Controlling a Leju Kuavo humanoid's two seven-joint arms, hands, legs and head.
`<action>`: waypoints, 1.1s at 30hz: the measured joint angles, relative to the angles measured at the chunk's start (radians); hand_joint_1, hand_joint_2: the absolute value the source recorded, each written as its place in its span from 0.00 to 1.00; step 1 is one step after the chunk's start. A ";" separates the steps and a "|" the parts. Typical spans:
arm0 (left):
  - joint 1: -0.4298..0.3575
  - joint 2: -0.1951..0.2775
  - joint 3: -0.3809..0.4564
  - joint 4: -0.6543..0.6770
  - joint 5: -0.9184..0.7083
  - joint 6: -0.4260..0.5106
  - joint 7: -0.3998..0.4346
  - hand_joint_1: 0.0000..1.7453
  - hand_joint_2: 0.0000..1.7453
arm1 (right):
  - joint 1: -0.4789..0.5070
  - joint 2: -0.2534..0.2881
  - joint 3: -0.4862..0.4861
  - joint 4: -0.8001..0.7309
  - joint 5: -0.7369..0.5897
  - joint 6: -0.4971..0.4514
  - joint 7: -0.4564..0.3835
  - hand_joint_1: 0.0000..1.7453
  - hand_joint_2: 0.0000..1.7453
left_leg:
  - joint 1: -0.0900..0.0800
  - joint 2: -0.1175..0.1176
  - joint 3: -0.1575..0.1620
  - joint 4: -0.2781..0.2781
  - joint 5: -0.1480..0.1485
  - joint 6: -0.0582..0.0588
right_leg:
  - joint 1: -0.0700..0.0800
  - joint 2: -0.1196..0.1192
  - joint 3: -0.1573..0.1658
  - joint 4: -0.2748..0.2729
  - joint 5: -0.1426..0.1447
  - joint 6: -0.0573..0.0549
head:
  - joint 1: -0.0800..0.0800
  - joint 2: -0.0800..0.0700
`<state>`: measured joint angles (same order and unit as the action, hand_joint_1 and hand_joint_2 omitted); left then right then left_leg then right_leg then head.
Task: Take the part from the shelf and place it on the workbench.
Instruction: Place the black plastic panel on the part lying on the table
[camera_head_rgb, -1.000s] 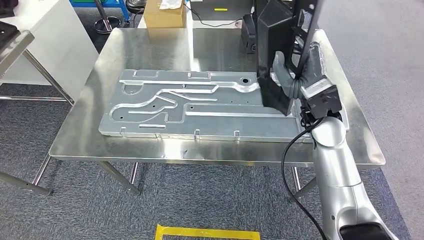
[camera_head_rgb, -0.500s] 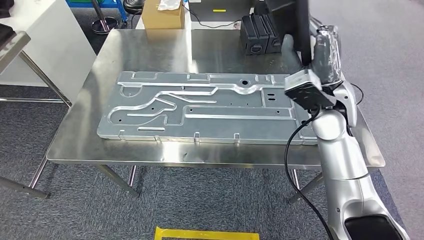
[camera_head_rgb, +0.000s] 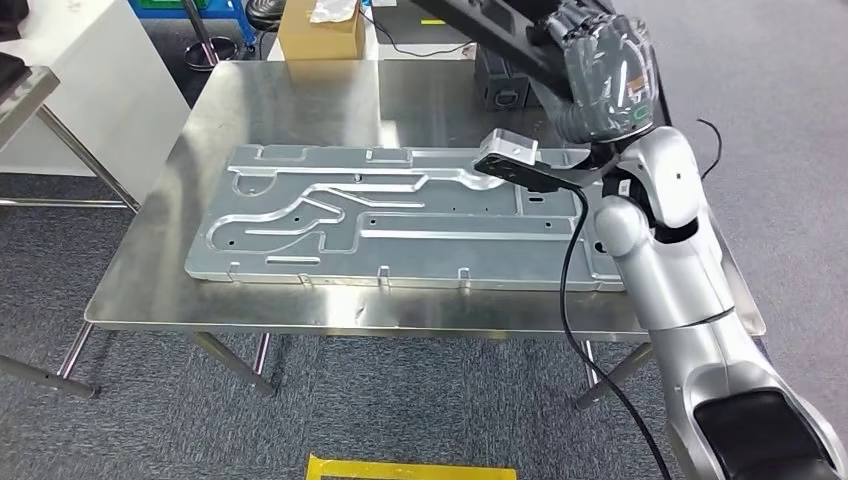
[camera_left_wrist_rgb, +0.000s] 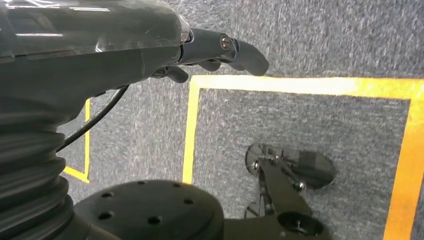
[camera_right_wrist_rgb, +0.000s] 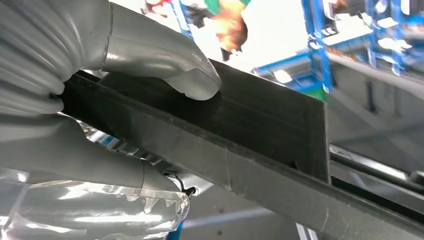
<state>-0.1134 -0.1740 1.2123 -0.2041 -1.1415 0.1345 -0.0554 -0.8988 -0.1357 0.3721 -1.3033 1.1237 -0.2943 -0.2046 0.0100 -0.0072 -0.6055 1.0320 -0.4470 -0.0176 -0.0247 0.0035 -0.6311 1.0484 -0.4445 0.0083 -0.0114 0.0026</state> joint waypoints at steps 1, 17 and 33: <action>0.000 -0.001 0.000 0.000 0.000 -0.001 0.000 0.00 1.00 | -0.014 0.001 0.011 0.028 0.016 -0.002 0.007 1.00 1.00 | 0.001 0.000 -0.007 0.017 -0.012 -0.005 | -0.001 -0.001 0.001 -0.003 0.002 -0.007 | -0.001 0.000; 0.003 -0.004 -0.001 0.000 -0.011 -0.021 -0.011 0.00 1.00 | -0.144 0.021 0.085 0.480 0.149 -0.093 0.041 1.00 1.00 | -0.010 0.000 -0.008 0.004 0.008 0.020 | 0.016 -0.002 0.004 -0.006 0.003 -0.009 | -0.003 0.000; 0.001 -0.019 -0.001 0.001 -0.018 -0.028 -0.006 0.00 1.00 | -0.184 0.092 0.184 0.867 0.240 -0.089 0.056 1.00 1.00 | -0.005 0.000 -0.006 0.007 -0.004 0.007 | 0.006 -0.002 -0.012 -0.005 0.016 -0.008 | -0.001 0.000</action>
<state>-0.1129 -0.1927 1.2113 -0.2029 -1.1594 0.1066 -0.0613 -1.0823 -0.0436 0.5563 -0.4362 1.3642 -0.3832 -0.1483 0.0052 -0.0075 -0.6115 1.0386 -0.4512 -0.0107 -0.0182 0.0017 -0.6436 1.0431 -0.4286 0.0005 -0.0122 0.0025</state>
